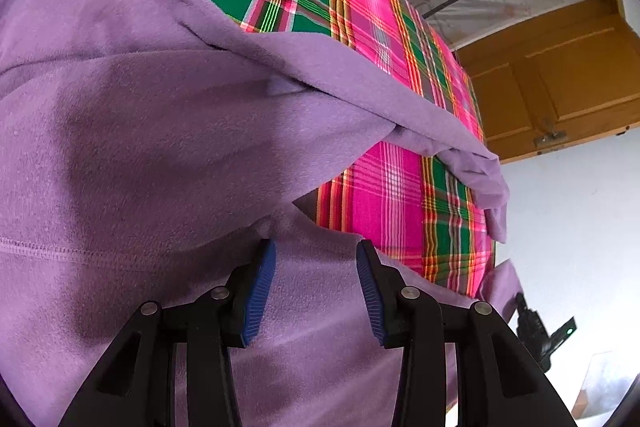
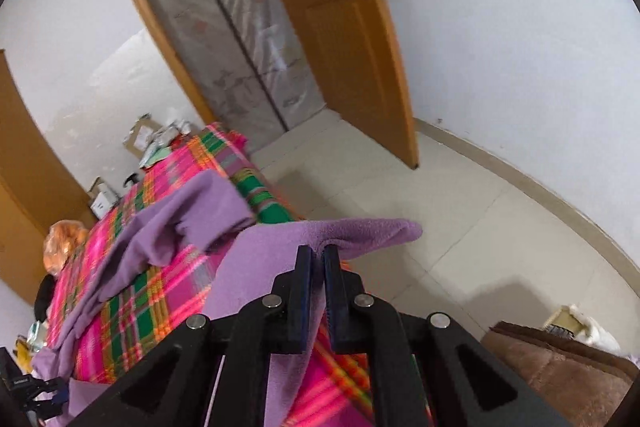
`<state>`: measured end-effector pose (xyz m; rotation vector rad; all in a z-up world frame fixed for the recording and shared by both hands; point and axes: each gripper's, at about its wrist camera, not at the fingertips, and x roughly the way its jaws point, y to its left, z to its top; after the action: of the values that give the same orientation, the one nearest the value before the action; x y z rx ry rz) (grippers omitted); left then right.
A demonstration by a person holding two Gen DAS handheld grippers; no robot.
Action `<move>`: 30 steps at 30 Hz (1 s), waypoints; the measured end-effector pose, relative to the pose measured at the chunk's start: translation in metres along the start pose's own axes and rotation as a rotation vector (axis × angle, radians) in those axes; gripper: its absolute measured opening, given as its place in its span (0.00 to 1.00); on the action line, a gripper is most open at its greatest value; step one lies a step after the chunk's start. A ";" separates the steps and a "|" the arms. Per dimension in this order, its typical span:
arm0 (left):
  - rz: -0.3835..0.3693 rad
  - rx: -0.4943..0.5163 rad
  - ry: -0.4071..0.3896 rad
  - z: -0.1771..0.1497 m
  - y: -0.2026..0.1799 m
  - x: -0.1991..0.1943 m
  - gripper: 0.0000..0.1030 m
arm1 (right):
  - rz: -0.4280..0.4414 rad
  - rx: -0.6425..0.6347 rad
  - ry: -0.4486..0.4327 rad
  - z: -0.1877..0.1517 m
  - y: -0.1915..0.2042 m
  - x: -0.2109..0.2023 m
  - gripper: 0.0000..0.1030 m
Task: Fold clothes
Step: 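Grasp the garment edge with the right gripper and lift it across the bed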
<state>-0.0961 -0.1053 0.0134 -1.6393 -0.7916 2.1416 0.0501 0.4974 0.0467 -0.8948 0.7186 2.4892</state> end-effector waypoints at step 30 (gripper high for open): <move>0.027 0.028 -0.001 0.000 -0.004 -0.005 0.42 | -0.168 0.094 -0.031 -0.005 -0.043 -0.025 0.07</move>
<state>-0.0944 -0.1053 0.0195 -1.6436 -0.7401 2.1623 0.0930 0.5236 0.0459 -0.8440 0.7132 2.2978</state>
